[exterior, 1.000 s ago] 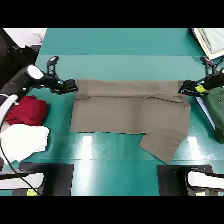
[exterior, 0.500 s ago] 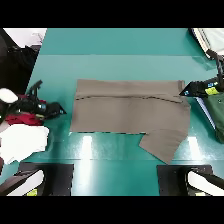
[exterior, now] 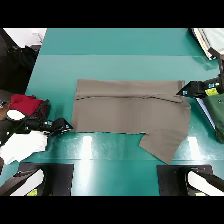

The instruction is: Fold the shirts.

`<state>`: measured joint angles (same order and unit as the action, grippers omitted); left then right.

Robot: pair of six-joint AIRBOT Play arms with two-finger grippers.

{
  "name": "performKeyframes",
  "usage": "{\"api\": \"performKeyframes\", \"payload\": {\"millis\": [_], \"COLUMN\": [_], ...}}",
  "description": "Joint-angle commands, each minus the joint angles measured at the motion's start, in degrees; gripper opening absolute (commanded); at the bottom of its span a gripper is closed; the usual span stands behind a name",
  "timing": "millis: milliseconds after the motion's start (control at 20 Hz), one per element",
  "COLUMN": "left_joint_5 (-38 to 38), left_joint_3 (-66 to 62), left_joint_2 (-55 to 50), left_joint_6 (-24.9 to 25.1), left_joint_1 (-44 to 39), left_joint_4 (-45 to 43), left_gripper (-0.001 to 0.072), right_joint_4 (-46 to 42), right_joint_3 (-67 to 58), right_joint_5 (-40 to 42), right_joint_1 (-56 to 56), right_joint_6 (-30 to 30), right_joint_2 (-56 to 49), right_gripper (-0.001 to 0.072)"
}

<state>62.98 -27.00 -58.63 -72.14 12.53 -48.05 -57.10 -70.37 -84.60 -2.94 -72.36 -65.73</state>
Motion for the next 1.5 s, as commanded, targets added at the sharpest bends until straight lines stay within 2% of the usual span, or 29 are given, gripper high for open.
{"api": "performKeyframes", "payload": {"millis": [0,150,250,300,350,550,650,850,1050,1250,1450], "left_joint_5": [-3.4,-8.1,-8.2,-8.2,-8.6,-7.2,-5.0,-3.6,-4.7,-5.0,-4.0], "left_joint_3": [1.0,0.9,0.9,0.8,0.3,-5.5,-9.4,-13.2,-13.2,-13.2,-13.2], "left_joint_2": [-0.1,-0.1,-0.1,-0.1,-0.1,0.0,0.0,0.0,0.0,0.0,0.0], "left_joint_6": [0.5,-1.4,-1.7,-2.0,-2.0,-2.0,-1.9,-0.7,-0.7,-0.7,-0.7], "left_joint_1": [-2.4,-7.7,-8.9,-8.9,-8.9,-8.9,-8.9,-8.9,-8.9,-8.9,-8.9], "left_joint_4": [0.2,0.3,0.4,0.4,0.3,0.3,0.3,0.5,0.4,0.5,0.5], "left_gripper": [0.0483,0.0483,0.0479,0.0274,0.0031,0.0025,0.0025,0.0025,0.0026,0.0026,0.0026], "right_joint_4": [1.0,2.1,2.1,1.9,1.8,-5.1,-10.8,-12.5,-12.1,-11.5,-11.5], "right_joint_3": [0.0,0.0,0.0,0.0,0.0,1.7,8.3,25.2,36.6,43.2,43.2], "right_joint_5": [0.0,-0.1,-0.6,-0.7,-0.9,-3.7,-2.9,-2.6,-3.0,1.2,5.8], "right_joint_1": [0.0,0.0,0.0,0.0,0.0,0.0,-0.9,-12.3,-24.6,-21.2,-15.6], "right_joint_6": [0.0,0.0,0.0,0.0,0.0,-2.0,-3.8,-6.7,-6.7,-6.7,-8.4], "right_joint_2": [0.1,0.1,0.1,0.1,0.1,0.5,3.3,9.5,13.8,12.7,7.9], "right_gripper": [0.0449,0.0449,0.0449,0.0449,0.045,0.0449,0.0449,0.045,0.0449,0.043,0.0419]}}
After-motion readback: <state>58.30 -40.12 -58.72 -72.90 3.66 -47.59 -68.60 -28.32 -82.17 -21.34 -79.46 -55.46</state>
